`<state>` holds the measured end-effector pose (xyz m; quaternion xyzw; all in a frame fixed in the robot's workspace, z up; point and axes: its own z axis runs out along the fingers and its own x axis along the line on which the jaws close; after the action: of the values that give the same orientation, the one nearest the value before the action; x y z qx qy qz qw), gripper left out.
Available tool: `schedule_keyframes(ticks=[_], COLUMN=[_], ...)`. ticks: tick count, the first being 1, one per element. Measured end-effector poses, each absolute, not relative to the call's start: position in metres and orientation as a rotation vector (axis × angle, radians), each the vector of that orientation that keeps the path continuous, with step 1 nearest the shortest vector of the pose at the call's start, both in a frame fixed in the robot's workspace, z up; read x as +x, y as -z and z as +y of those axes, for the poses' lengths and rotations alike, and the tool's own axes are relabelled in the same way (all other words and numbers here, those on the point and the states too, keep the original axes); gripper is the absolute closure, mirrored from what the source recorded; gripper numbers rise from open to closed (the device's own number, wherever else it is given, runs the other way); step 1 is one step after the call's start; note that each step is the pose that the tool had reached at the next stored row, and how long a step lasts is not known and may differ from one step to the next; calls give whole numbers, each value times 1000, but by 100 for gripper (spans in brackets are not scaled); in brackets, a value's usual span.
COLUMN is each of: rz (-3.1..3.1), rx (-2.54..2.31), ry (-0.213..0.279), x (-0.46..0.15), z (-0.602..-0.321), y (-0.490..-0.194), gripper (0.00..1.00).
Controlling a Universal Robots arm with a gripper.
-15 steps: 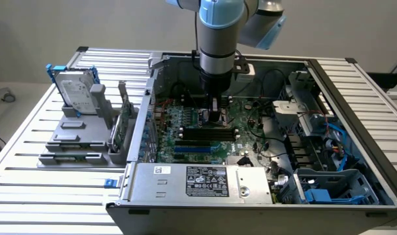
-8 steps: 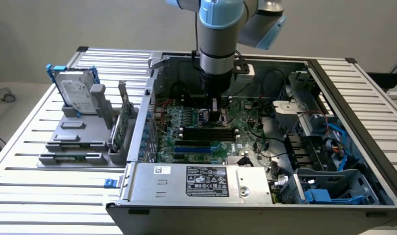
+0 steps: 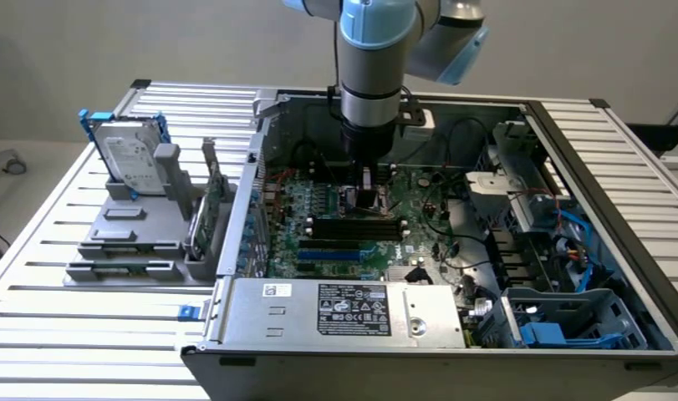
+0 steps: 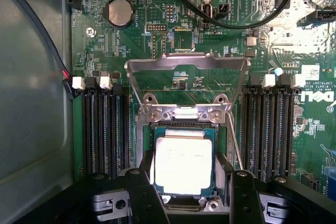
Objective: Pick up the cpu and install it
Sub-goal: 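Place the cpu into insertion slot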
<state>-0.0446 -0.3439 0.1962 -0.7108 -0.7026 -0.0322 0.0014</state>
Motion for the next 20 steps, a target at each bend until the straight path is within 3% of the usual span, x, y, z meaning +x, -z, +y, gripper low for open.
schedule_keyframes(ticks=[20], rz=[-2212], rx=[-2229], ry=[96], x=[-45], z=[-343], y=[-196], gripper=[46])
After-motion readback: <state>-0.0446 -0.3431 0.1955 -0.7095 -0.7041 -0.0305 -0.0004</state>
